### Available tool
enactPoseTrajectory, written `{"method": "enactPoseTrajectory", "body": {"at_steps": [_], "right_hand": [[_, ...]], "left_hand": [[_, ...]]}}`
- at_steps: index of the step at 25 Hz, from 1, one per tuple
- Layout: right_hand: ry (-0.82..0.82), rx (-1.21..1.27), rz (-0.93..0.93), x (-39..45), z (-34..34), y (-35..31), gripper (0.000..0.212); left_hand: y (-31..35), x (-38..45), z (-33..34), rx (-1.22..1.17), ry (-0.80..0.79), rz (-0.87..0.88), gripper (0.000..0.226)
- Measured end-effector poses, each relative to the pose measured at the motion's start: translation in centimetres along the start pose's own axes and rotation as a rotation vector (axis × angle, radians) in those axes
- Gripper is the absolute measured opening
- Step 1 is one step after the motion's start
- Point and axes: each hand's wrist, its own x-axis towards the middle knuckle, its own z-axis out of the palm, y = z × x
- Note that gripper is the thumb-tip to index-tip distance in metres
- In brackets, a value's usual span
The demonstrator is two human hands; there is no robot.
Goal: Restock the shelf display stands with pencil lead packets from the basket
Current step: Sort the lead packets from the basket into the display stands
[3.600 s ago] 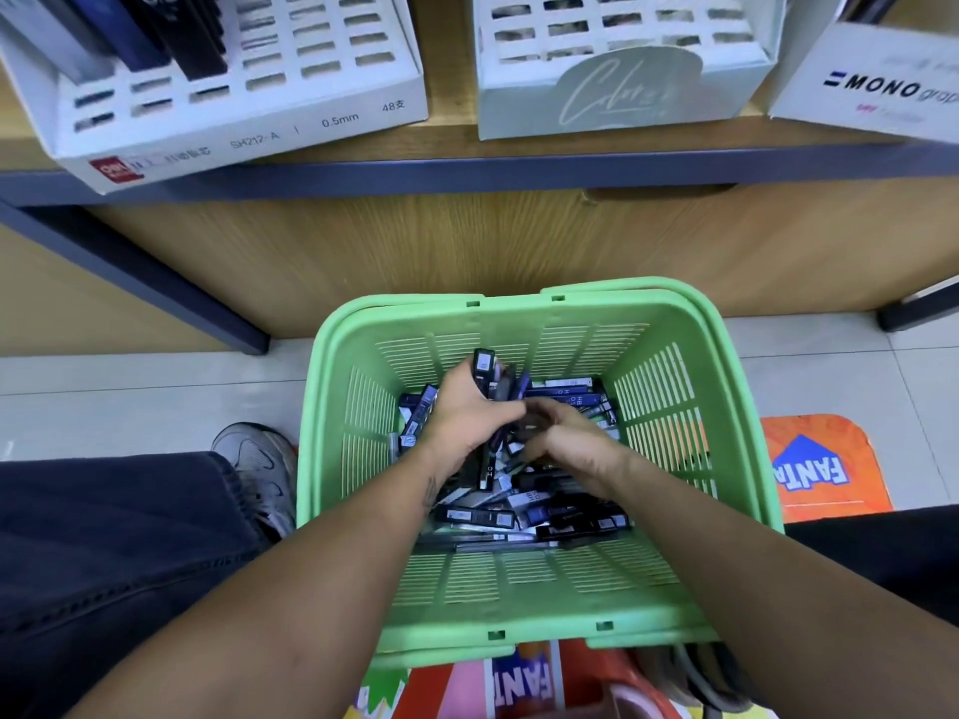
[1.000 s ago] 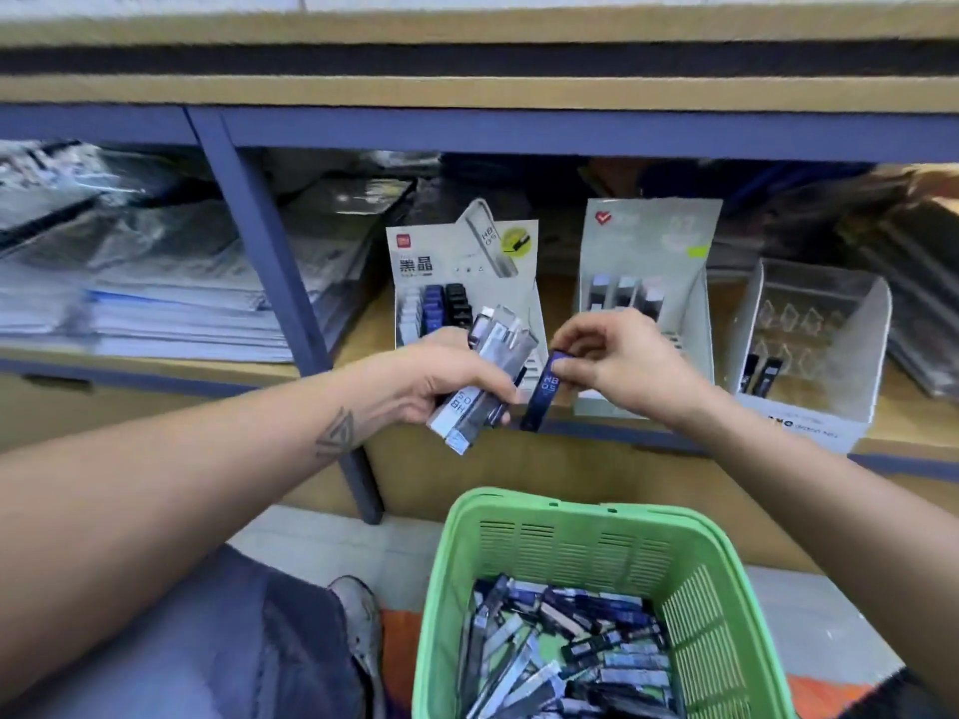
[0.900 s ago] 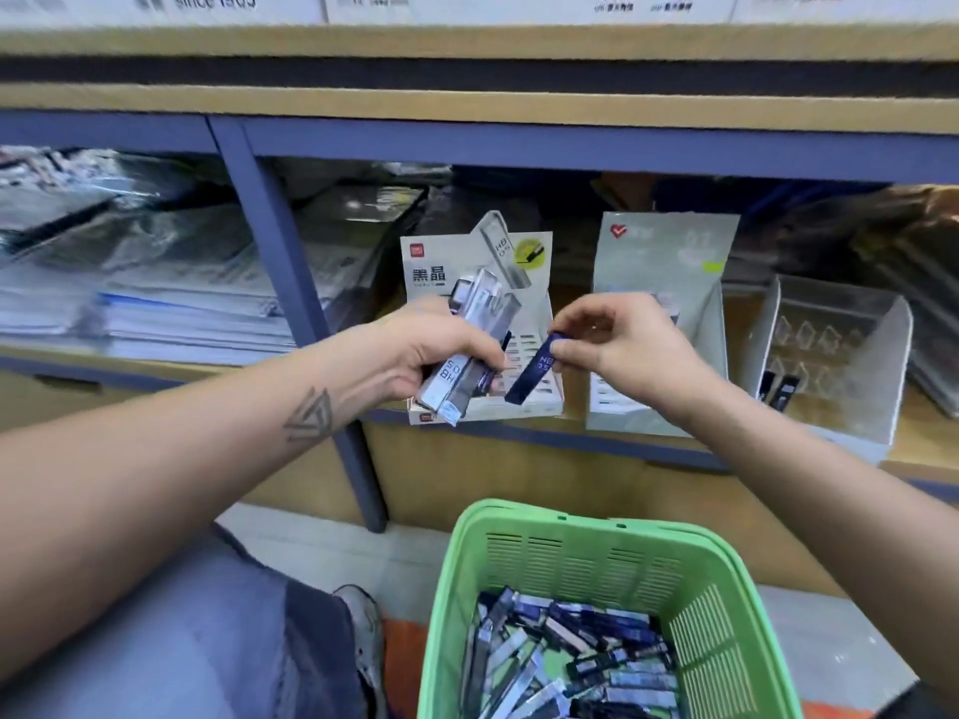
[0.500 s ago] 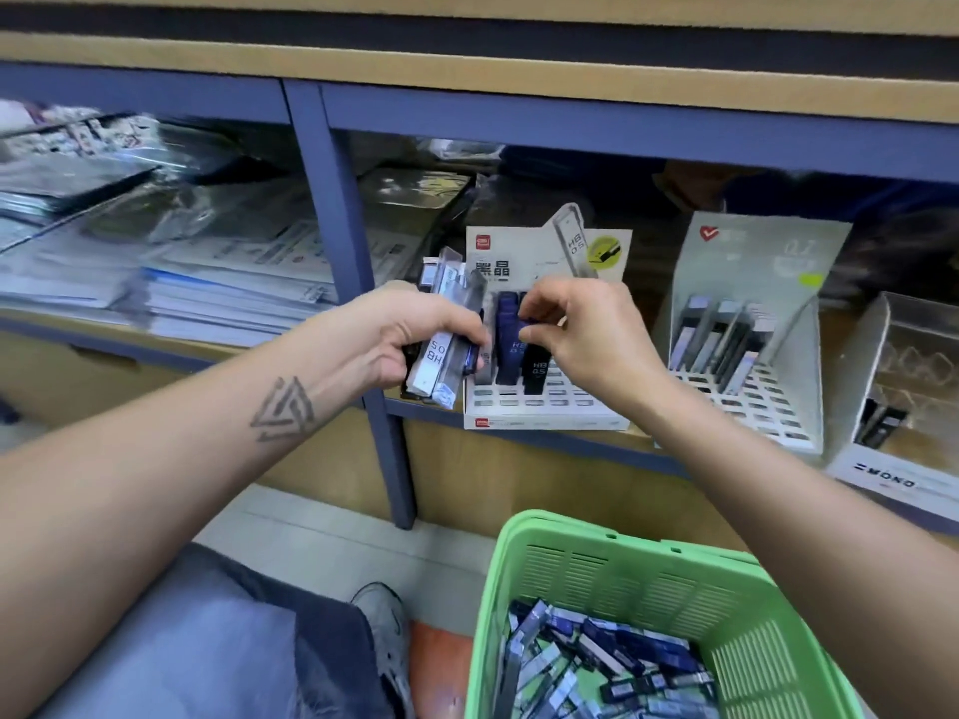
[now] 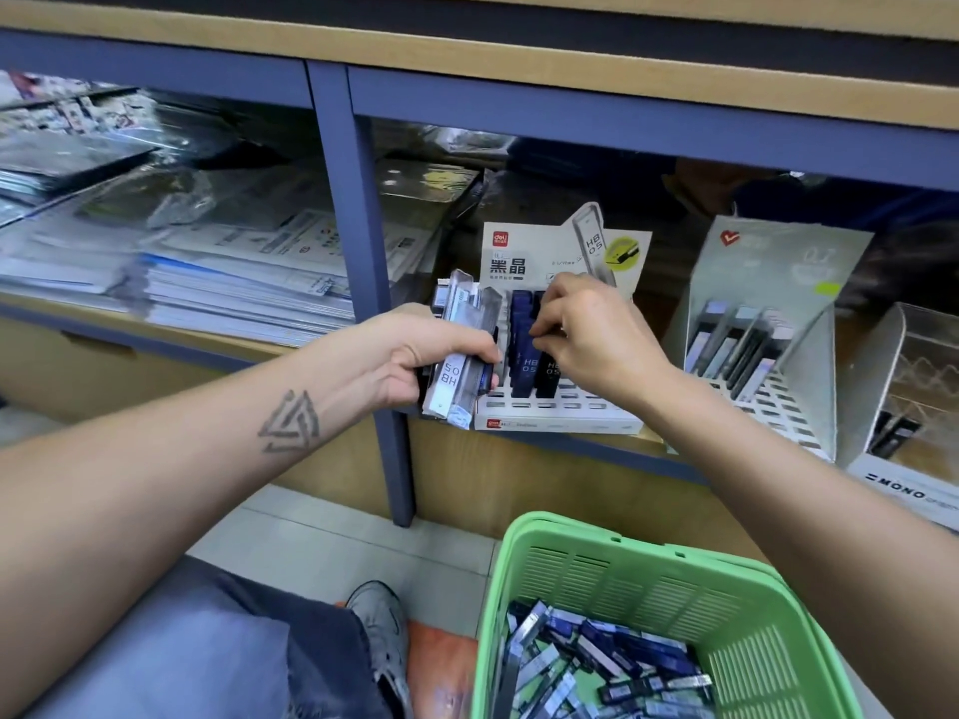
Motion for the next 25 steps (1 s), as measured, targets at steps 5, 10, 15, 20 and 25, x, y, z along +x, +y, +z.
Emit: {"method": "enactPoseTrajectory", "body": {"at_steps": [5, 10, 15, 20, 25], "right_hand": [[-0.034, -0.042, -0.083, -0.9, -0.1, 0.1, 0.029], [-0.143, 0.821, 0.286, -1.8, -2.0, -1.2, 0.029], [-0.158, 1.217, 0.512, -2.7, -2.9, 0.0, 0.016], [-0.037, 1.268, 0.566, -4.8, -5.3, 3.1, 0.018], [0.091, 1.189, 0.602, -8.0, -7.5, 6.8, 0.018]], "left_hand": [[0.0, -1.3, 0.5, -0.029, -0.041, 0.083, 0.021], [0.4, -1.8, 1.4, -0.028, -0.053, 0.139, 0.028], [0.8, -2.2, 3.6, 0.048, -0.098, 0.179, 0.037], [0.8, -1.4, 6.8, -0.032, -0.124, 0.153, 0.035], [0.5, 0.2, 11.8, 0.018, -0.161, 0.126, 0.042]]}}
